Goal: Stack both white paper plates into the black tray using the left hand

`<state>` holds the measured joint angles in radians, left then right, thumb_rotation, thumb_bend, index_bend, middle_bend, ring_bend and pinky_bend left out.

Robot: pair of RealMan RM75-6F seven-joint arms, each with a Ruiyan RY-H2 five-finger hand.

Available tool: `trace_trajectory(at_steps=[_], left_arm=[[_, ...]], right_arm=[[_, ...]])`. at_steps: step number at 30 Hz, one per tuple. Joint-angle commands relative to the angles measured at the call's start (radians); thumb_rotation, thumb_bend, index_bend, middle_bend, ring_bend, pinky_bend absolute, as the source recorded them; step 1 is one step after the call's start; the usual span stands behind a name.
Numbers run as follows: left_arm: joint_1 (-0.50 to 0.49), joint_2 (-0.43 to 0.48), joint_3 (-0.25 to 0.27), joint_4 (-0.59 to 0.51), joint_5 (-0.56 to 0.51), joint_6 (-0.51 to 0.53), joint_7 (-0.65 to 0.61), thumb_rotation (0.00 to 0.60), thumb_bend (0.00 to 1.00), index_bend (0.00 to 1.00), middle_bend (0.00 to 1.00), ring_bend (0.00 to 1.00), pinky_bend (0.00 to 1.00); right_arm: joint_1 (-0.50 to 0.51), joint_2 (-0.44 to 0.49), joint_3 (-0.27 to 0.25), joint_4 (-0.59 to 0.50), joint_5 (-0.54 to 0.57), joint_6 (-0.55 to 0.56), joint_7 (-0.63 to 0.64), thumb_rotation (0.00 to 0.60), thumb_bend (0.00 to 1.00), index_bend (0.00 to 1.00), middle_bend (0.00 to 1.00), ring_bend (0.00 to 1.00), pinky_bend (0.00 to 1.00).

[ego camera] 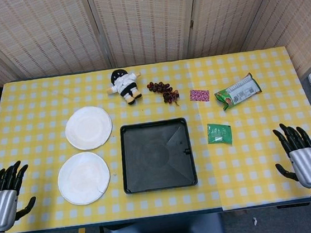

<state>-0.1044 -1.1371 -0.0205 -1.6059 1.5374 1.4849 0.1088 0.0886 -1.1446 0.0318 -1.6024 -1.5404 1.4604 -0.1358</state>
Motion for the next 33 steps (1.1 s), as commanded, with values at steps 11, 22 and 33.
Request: trace_trajectory(at_steps=[11,22,33], left_arm=[[-0.009,-0.005,0.027,-0.009,0.038,-0.023,0.003,0.600,0.33,0.07,0.00,0.00,0.00],[0.003,-0.126,0.064,0.132,0.204,0.084,-0.001,0.600,0.33,0.16,0.72,0.68,0.70],[0.022,-0.295,0.119,0.347,0.342,0.167,0.042,0.600,0.32,0.45,1.00,1.00,1.00]], right_arm=[[-0.028,0.028,-0.035,-0.011,-0.101,0.077,0.060,0.600,0.29,0.00,0.00,0.00,0.00],[-0.059,0.042,-0.049,-0.007,-0.122,0.123,0.078,0.600,0.29,0.00,0.00,0.00,0.00],[-0.042,0.037,-0.049,-0.007,-0.124,0.084,0.069,0.600,0.29,0.00,0.00,0.00,0.00]])
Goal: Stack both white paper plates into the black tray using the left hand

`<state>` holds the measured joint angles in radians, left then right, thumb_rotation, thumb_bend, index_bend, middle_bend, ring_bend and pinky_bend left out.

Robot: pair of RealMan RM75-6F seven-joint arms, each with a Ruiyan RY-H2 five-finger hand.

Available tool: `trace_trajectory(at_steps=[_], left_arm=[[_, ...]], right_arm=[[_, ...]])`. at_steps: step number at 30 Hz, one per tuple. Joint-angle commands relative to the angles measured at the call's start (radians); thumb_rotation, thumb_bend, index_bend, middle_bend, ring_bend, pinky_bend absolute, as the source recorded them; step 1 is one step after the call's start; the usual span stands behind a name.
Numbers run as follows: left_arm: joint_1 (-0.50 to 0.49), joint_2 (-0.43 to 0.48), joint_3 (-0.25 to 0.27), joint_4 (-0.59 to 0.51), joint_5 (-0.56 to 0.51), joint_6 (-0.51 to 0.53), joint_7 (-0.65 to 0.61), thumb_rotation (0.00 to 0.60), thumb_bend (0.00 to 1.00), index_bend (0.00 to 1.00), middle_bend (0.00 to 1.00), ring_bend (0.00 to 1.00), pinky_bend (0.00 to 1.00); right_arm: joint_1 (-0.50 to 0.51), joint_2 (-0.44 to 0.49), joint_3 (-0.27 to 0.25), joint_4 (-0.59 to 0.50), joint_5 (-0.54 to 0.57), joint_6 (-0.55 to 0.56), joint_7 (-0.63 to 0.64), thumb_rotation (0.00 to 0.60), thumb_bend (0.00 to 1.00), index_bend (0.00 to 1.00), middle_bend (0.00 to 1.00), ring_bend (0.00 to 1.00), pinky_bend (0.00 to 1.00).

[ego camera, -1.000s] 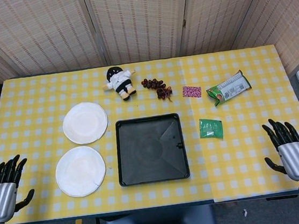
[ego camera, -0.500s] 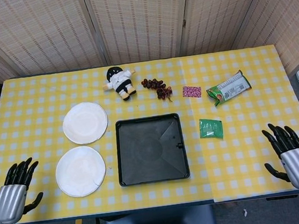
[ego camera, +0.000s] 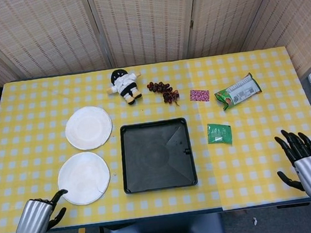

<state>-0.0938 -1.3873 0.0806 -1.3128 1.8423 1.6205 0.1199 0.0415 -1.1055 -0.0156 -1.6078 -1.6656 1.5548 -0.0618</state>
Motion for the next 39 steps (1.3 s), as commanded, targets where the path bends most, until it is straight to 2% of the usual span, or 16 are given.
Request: trace_trajectory(at_steps=[1,7,14,21,39], left_arm=[[0.014,-0.059,0.019,0.071,0.044,0.038,0.044,0.600,0.32,0.46,1.00,1.00,1.00],[0.017,-0.113,0.025,0.104,0.045,0.027,0.079,0.600,0.29,0.57,1.00,1.00,1.00],[0.023,-0.200,0.027,0.183,0.013,-0.018,0.122,0.600,0.27,0.58,1.00,1.00,1.00],[0.011,-0.274,0.017,0.269,-0.028,-0.069,0.112,0.600,0.27,0.54,1.00,1.00,1.00],[-0.021,-0.359,-0.011,0.339,-0.079,-0.096,0.160,0.600,0.28,0.54,1.00,1.00,1.00]], right_arm=[[0.006,-0.002,-0.002,-0.003,0.001,-0.013,-0.006,0.600,0.29,0.00,0.00,0.00,0.00],[0.004,-0.008,-0.005,-0.006,-0.006,-0.012,-0.019,0.600,0.29,0.00,0.00,0.00,0.00],[0.006,-0.009,-0.008,-0.005,-0.009,-0.020,-0.021,0.600,0.29,0.00,0.00,0.00,0.00],[0.006,-0.010,-0.009,-0.005,-0.011,-0.021,-0.023,0.600,0.29,0.00,0.00,0.00,0.00],[0.012,-0.011,-0.005,-0.004,0.002,-0.038,-0.024,0.600,0.29,0.00,0.00,0.00,0.00]])
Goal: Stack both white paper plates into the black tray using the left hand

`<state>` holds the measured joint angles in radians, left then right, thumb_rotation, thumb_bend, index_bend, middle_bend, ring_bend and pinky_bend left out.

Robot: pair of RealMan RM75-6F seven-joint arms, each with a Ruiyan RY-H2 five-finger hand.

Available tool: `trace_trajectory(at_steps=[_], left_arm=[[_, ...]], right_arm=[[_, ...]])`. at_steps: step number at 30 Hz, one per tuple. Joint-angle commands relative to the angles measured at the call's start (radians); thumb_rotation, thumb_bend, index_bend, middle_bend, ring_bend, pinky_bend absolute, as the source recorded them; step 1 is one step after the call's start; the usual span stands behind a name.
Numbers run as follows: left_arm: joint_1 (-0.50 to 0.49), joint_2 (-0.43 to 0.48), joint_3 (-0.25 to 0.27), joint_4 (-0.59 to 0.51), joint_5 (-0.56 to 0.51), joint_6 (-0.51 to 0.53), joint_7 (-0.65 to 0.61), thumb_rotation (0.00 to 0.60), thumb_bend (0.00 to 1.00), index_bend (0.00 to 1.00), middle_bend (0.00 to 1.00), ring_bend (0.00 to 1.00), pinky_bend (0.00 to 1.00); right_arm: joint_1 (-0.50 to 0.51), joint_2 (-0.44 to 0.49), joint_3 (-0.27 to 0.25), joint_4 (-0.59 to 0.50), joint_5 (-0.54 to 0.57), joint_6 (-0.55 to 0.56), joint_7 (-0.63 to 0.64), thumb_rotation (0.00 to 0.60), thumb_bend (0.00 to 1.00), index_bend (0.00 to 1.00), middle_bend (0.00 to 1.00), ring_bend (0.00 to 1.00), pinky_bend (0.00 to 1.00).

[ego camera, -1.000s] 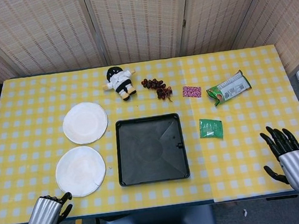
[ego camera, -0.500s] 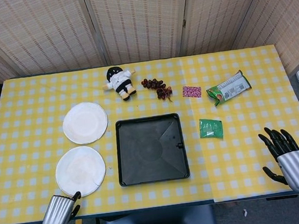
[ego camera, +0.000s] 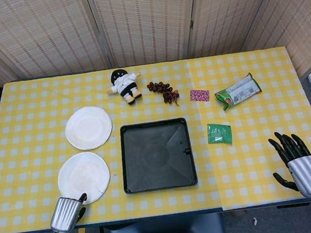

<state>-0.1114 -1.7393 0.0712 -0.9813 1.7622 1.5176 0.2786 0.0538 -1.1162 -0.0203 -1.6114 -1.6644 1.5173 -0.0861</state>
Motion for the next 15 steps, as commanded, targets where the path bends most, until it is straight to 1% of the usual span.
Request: trace_trajectory(at_steps=[1,15], left_arm=[[-0.004,-0.010,-0.001,0.011,0.001,0.008,0.001,0.600,0.28,0.54,1.00,1.00,1.00],[-0.021,-0.042,-0.004,0.042,-0.026,-0.004,-0.003,0.600,0.28,0.55,1.00,1.00,1.00]], right_arm=[[0.001,0.000,0.000,0.000,0.001,-0.002,0.000,0.600,0.29,0.00,0.00,0.00,0.00],[-0.002,-0.002,0.001,0.000,0.002,0.003,-0.004,0.600,0.29,0.00,0.00,0.00,0.00]])
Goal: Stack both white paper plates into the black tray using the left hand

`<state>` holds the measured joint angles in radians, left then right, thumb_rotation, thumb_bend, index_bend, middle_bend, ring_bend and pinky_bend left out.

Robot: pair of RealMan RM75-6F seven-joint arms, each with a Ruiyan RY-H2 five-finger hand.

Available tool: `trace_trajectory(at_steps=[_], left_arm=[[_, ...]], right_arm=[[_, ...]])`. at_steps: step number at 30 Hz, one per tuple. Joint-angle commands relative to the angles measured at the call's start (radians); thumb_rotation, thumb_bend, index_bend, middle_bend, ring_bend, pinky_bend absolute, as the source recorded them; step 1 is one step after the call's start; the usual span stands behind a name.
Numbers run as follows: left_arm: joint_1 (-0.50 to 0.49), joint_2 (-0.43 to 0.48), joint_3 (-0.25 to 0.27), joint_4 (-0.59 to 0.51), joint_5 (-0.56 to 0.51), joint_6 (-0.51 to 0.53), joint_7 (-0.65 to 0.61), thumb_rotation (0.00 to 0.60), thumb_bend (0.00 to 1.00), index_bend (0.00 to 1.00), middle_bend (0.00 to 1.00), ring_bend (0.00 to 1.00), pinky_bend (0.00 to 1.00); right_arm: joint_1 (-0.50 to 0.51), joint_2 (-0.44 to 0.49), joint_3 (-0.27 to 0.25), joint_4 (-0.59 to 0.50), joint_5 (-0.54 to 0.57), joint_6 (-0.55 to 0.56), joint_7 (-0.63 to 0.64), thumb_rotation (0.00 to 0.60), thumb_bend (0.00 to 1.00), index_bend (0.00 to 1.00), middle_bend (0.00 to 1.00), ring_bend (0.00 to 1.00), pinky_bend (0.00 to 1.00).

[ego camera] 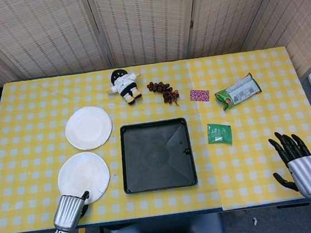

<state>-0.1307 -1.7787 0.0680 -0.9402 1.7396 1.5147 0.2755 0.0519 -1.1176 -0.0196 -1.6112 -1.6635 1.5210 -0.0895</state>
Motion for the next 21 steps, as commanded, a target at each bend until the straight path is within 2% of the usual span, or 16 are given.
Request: trace_trajectory(at_steps=[1,9,16,21], left_arm=[[-0.003,-0.004,-0.001,0.002,-0.004,-0.001,0.001,0.600,0.28,0.55,1.00,1.00,1.00],[-0.010,-0.019,-0.003,0.021,-0.016,-0.002,0.002,0.600,0.29,0.54,1.00,1.00,1.00],[-0.014,-0.037,-0.001,0.057,-0.015,0.010,0.001,0.600,0.40,0.55,1.00,1.00,1.00],[-0.014,-0.061,-0.004,0.107,-0.013,0.037,-0.015,0.600,0.45,0.60,1.00,1.00,1.00]], right_arm=[[0.001,0.000,0.000,0.000,0.001,-0.002,0.000,0.600,0.29,0.00,0.00,0.00,0.00],[0.002,0.000,0.002,0.000,0.006,-0.005,-0.002,0.600,0.29,0.00,0.00,0.00,0.00],[0.003,-0.001,0.002,0.000,0.009,-0.009,-0.005,0.600,0.29,0.00,0.00,0.00,0.00],[0.003,0.000,0.002,-0.001,0.010,-0.011,-0.005,0.600,0.29,0.00,0.00,0.00,0.00]])
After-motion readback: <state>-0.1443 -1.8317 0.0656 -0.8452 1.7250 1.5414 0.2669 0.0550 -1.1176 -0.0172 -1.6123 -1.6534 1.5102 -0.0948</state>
